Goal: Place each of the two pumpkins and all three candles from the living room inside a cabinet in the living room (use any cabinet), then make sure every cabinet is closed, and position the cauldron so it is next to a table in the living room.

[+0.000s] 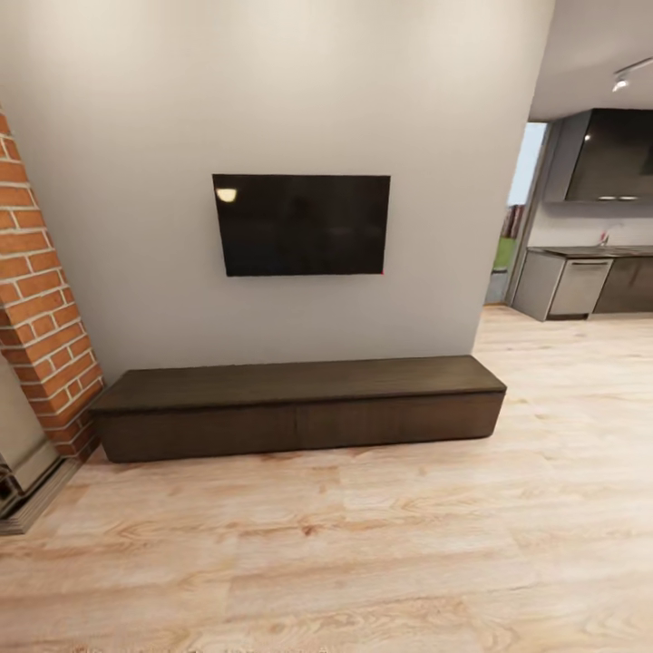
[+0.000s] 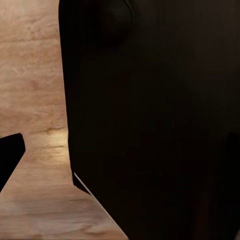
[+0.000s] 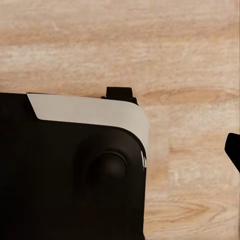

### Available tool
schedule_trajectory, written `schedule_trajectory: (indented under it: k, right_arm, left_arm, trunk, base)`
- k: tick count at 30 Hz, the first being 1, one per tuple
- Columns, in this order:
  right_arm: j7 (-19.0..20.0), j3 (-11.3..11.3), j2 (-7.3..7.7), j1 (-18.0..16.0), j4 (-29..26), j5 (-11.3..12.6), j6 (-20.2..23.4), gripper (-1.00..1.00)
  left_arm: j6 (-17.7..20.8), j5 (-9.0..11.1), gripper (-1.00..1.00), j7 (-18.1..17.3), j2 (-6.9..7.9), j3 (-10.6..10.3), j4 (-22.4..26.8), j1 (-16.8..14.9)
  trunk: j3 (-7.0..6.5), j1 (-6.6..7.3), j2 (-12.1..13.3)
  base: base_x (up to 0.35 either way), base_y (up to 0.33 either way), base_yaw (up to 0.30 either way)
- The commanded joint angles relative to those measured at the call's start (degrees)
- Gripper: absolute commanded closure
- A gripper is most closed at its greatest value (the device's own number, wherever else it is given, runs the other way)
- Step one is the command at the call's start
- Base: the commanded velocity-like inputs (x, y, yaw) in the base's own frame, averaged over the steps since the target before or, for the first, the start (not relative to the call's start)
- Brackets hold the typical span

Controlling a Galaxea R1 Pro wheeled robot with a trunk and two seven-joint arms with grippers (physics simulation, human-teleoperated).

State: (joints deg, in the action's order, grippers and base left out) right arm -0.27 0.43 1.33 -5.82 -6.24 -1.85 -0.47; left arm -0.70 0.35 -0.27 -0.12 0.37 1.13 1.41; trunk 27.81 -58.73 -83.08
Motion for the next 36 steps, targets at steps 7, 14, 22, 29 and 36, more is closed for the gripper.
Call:
schedule_trajectory:
  k: [7, 14, 22, 29, 36]
  right_arm:
    - [-0.1, 0.0, -0.01, 0.0, 0.0, -0.1, 0.0, -1.00]
    - [0.0, 0.0, -0.01, 0.0, 0.0, -0.1, 0.0, -1.00]
    - [0.0, 0.0, -0.01, 0.0, 0.0, -0.1, 0.0, -1.00]
    - [0.0, 0.0, -0.01, 0.0, 0.0, -2.1, 0.0, -1.00]
    - [0.0, 0.0, -0.01, -0.1, 0.0, -2.1, 0.0, -1.00]
  left_arm:
    - [0.0, 0.0, -1.00, 0.0, 0.02, 0.0, 0.0, 0.0]
    - [0.0, 0.0, -1.00, 0.0, 0.02, 0.0, 0.0, 0.0]
    - [0.0, 0.0, -1.00, 0.0, -0.05, 0.0, 0.0, 0.0]
    - [0.0, 0.0, -1.00, 0.0, 0.03, 0.1, 0.0, 0.0]
    - [0.0, 0.0, -1.00, 0.0, 0.04, 0.1, 0.0, 0.0]
  trunk:
    - [0.47, 0.00, 0.0]
    - [0.94, 0.00, 0.0]
    - [1.49, 0.00, 0.0]
    - [1.98, 0.00, 0.0]
    - [2.50, 0.00, 0.0]
  base:
    - [0.000, 0.000, 0.221]
    - [0.000, 0.000, 0.218]
    - [0.000, 0.000, 0.214]
    - [0.000, 0.001, 0.205]
    - [0.060, 0.071, 0.191]
